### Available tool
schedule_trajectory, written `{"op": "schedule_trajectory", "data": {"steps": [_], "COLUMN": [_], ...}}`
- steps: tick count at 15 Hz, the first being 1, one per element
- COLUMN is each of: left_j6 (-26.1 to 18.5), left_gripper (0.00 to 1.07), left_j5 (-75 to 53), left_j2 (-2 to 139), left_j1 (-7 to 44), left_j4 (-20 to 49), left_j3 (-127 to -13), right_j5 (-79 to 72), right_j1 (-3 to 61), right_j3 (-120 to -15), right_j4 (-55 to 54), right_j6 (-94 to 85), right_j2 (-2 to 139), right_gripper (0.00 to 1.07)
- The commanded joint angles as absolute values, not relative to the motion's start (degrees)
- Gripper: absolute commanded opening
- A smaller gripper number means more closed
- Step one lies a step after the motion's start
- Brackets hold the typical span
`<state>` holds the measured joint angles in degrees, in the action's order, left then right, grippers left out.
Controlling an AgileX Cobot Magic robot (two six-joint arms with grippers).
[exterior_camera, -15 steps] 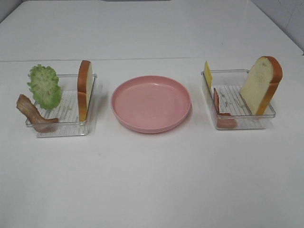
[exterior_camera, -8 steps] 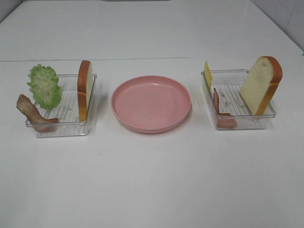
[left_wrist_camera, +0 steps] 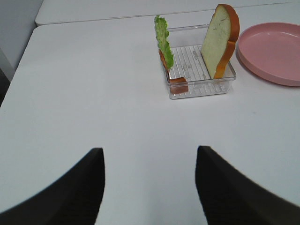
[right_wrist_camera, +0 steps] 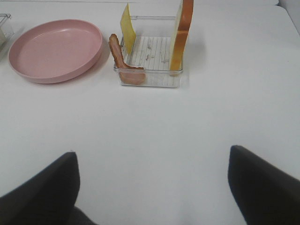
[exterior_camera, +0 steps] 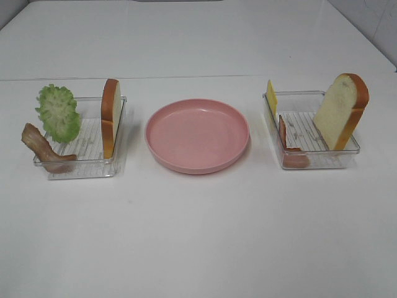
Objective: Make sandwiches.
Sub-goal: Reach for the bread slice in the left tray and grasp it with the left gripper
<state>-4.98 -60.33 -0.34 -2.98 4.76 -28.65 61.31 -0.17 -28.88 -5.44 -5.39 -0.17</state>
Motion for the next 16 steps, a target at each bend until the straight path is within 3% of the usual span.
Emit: {"op": "schedule_trajectory", "data": {"steps": [1,4,8,11,13,16], "left_j6": [-5.04,-5.04,-4.93,-4.93,-4.93,-7.10], "left_gripper": [0.56,0.56,0.56,0.56,0.56,0.57], "left_j5": [-59.87,-57.47,-44.00,-35.41,-35.41,-41.14], "left_j2": [-1.43,-0.40,8.42,23.32,33.69,49.62], "left_j1": [-3.15,-3.15,-3.15,-3.15,-3.15,-3.15], "left_j4": [5.10,5.90,7.16,11.63,13.41,21.94], "left_j3": [-28.53,-30.37,-31.28,-33.98,-38.62,-48.70], "right_j5": [60.79,60.79,60.79,60.79,60.79,60.79], "right_j1": [-0.57,-0.57,-0.57,-0.57,-0.57,-0.57], "right_j3": [-28.76,-28.76,-28.76,-28.76,-28.76,-28.76], "right_j4": [-5.67,-5.67,-5.67,-5.67,-5.67,-5.67], "right_j6": [-5.27,-5.27,-5.27,-5.27,-5.27,-5.27], "right_j2": [-0.97,-0.97,-0.97,-0.97,-0.97,-0.97], "right_gripper": [0.82,0.82,0.82,0.82,0.82,0.82]}}
